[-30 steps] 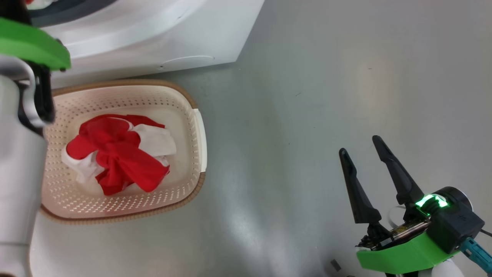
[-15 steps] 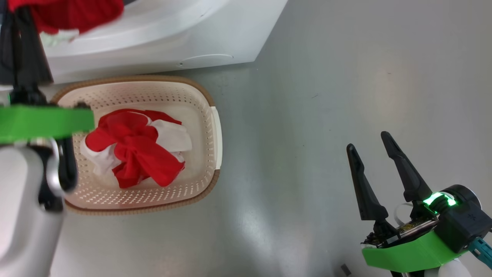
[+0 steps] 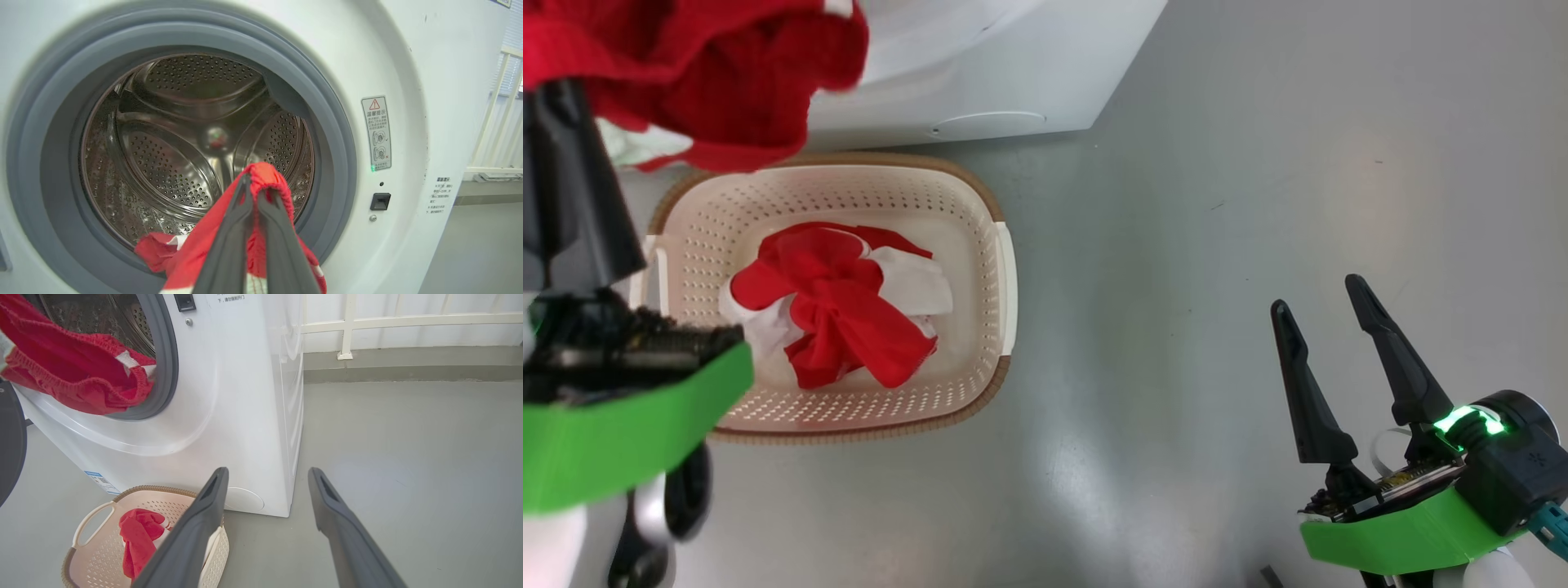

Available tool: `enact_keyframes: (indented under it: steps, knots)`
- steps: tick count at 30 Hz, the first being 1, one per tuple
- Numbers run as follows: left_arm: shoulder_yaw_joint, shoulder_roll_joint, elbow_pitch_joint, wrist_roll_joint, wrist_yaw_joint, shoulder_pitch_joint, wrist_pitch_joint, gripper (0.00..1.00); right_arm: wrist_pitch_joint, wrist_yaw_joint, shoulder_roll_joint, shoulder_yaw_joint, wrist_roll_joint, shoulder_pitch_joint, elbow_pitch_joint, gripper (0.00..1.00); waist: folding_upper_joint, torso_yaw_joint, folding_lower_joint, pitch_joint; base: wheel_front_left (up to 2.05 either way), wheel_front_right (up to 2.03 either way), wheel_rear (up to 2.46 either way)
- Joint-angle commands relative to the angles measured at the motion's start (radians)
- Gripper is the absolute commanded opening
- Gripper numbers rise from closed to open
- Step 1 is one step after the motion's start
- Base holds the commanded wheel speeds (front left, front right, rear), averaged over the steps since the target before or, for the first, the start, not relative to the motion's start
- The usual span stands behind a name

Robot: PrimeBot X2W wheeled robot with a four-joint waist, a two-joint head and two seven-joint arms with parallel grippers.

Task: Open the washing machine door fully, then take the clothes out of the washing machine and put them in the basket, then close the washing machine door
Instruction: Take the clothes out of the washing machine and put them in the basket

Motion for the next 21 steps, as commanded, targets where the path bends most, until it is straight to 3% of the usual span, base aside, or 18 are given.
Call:
enact_keyframes:
  steps: [1, 21]
  knots:
    - [0.042, 0.041, -0.063, 0.020, 0.016, 0.017, 0.007, 0.00, 0.003, 0.002, -0.003, 0.022, -0.007, 0.005, -0.028, 1.00, 0.0000, 0.005, 0.0000, 0.000, 0.00, 0.00, 0.00]
    - [0.080, 0.101, -0.421, 0.159, 0.101, -0.021, 0.096, 0.00, 0.007, 0.002, -0.002, 0.024, -0.009, 0.003, -0.029, 1.00, 0.0000, 0.012, 0.0000, 0.000, 0.00, 0.00, 0.00]
